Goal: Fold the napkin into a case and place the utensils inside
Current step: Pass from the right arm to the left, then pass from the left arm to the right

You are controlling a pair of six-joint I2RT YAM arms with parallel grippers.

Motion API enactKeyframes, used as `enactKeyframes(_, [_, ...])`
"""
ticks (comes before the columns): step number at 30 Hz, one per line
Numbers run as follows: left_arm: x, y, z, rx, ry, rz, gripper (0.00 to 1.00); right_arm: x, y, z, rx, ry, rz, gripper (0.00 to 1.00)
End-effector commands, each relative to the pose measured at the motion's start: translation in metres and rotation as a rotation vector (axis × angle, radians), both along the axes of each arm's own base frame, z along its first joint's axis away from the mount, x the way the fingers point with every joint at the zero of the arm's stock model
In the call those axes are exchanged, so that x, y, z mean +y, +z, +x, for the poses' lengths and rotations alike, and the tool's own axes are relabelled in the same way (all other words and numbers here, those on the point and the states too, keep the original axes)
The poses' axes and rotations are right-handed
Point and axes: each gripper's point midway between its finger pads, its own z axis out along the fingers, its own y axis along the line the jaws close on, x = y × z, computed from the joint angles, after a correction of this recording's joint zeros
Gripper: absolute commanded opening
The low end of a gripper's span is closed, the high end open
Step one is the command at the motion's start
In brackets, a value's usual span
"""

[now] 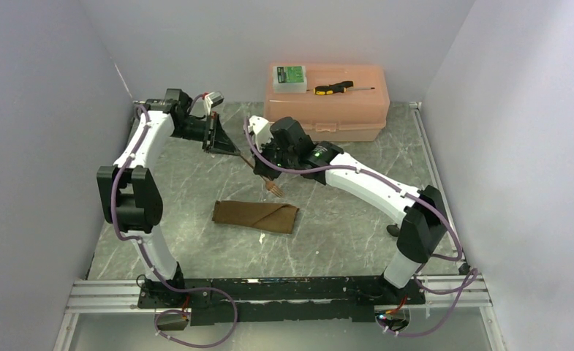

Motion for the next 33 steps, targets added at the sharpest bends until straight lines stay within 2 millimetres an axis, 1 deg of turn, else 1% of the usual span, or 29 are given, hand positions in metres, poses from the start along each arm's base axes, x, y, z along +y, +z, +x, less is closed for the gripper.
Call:
enactKeyframes(1, [0.006,0.024,-0.008,-0.008,0.006,-0.074,0.03,0.009,0.025,0.006,-0.072,0.012,0.042,0.0])
enactKeyframes(3, [0.01,0.023,-0.006,-0.017,0.017,-0.072,0.03,0.005,0.024,0.006,-0.064,-0.014,0.048,0.02])
enactKeyframes(4, [0.013,0.025,-0.005,-0.018,0.025,-0.08,0.03,0.001,0.024,0.008,-0.057,-0.041,0.049,0.18])
enactKeyframes(5, [0.014,0.026,-0.004,-0.015,0.029,-0.095,0.03,-0.005,0.024,0.01,-0.03,-0.079,0.065,0.42])
enactKeyframes(6, [0.018,0.028,-0.002,-0.014,0.04,-0.11,0.03,-0.013,0.025,0.012,-0.004,-0.116,0.089,0.55])
enactKeyframes(7, [0.023,0.03,0.002,-0.018,0.056,-0.125,0.03,-0.024,0.028,0.016,0.018,-0.162,0.122,0.64])
enactKeyframes(8, [0.026,0.033,0.004,-0.022,0.062,-0.143,0.03,-0.034,0.034,0.018,0.058,-0.201,0.176,0.69])
enactKeyframes(9, [0.028,0.035,0.005,-0.026,0.065,-0.155,0.03,-0.047,0.036,0.021,0.106,-0.256,0.231,0.69])
enactKeyframes(10, [0.03,0.036,0.006,-0.034,0.068,-0.157,0.03,-0.062,0.045,0.023,0.14,-0.317,0.293,0.69])
enactKeyframes(11, [0.031,0.038,0.006,-0.043,0.073,-0.157,0.03,-0.077,0.045,0.027,0.187,-0.393,0.338,0.7])
enactKeyframes(12, [0.031,0.038,0.007,-0.049,0.08,-0.155,0.03,-0.089,0.04,0.027,0.24,-0.45,0.365,0.71])
enactKeyframes(13, [0.032,0.039,0.008,-0.057,0.089,-0.158,0.03,-0.096,0.037,0.025,0.296,-0.492,0.395,0.72])
enactKeyframes(14, [0.034,0.044,0.011,-0.101,0.102,-0.161,0.03,-0.099,0.034,0.021,0.344,-0.516,0.423,0.73])
enactKeyframes(17, [0.036,0.054,0.017,-0.187,0.159,-0.169,0.03,-0.095,0.028,0.009,0.455,-0.53,0.508,0.73])
enactKeyframes(20, [0.035,0.063,0.022,-0.238,0.229,-0.203,0.03,-0.085,0.027,0.009,0.535,-0.521,0.594,0.72])
enactKeyframes(21, [0.035,0.064,0.022,-0.231,0.241,-0.215,0.03,-0.081,0.027,0.009,0.563,-0.514,0.622,0.7])
enactKeyframes(23, [0.035,0.063,0.022,-0.203,0.253,-0.218,0.03,-0.072,0.031,0.011,0.615,-0.484,0.696,0.68])
enactKeyframes(25, [0.035,0.062,0.022,-0.214,0.265,-0.207,0.03,-0.063,0.037,0.013,0.649,-0.446,0.757,0.67])
enactKeyframes(26, [0.035,0.061,0.02,-0.209,0.267,-0.209,0.03,-0.061,0.037,0.015,0.662,-0.445,0.769,0.66])
enactKeyframes(29, [0.035,0.057,0.019,-0.181,0.269,-0.221,0.03,-0.059,0.044,0.019,0.663,-0.44,0.826,0.63])
enactKeyframes(32, [0.035,0.056,0.018,-0.173,0.274,-0.226,0.03,-0.055,0.048,0.02,0.682,-0.425,0.858,0.58])
enactKeyframes(33, [0.035,0.055,0.019,-0.171,0.275,-0.23,0.03,-0.053,0.048,0.022,0.692,-0.422,0.867,0.54])
